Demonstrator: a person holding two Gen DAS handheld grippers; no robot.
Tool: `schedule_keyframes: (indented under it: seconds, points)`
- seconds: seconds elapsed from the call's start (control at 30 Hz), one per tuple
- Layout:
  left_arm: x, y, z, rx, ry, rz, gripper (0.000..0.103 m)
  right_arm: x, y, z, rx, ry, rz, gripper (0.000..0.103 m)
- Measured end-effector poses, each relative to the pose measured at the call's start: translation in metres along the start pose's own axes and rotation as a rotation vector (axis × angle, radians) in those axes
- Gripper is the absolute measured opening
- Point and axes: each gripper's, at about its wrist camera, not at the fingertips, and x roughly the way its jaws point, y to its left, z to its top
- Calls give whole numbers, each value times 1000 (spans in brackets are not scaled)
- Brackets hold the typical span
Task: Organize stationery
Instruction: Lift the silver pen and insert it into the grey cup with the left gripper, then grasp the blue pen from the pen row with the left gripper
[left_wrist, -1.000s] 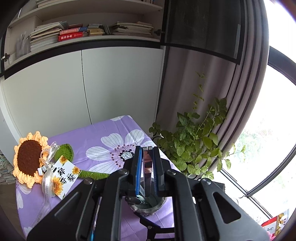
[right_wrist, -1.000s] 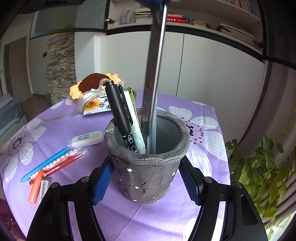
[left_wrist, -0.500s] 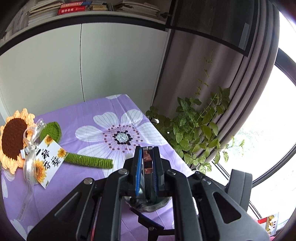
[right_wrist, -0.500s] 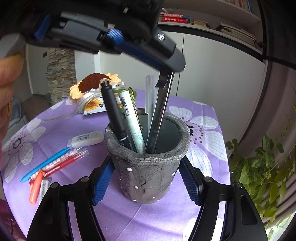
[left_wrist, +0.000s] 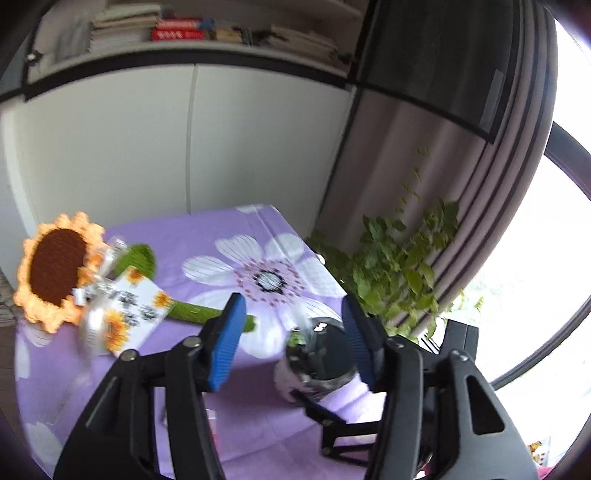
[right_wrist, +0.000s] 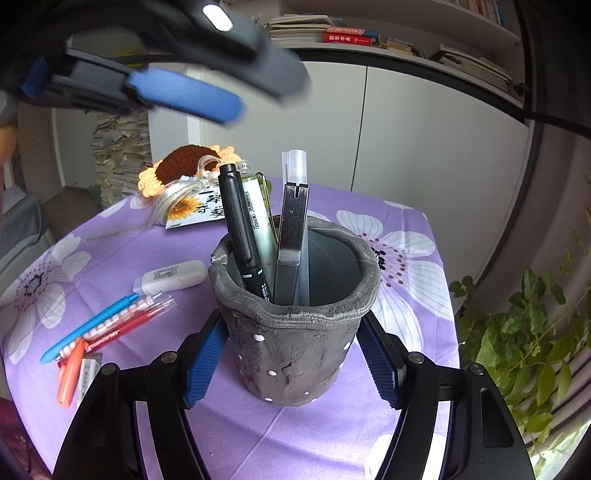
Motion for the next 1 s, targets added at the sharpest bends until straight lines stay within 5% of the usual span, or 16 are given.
schedule_keyframes:
  seconds: [0.17,0.37,0.57,1.0]
  points:
    - [-27,40,-19,-53,4,117,56,0,0,0,2,1,1,71]
    - [-10,75,-68,-99,166,233,54,1,0,0,3,6,-1,72]
    - [21,94,-107,-181,318,227,47,3,4,0,-13,21,-18,72]
    - [46,98,-122,-167,392,239,39,1,7,0,-20,9,-16,72]
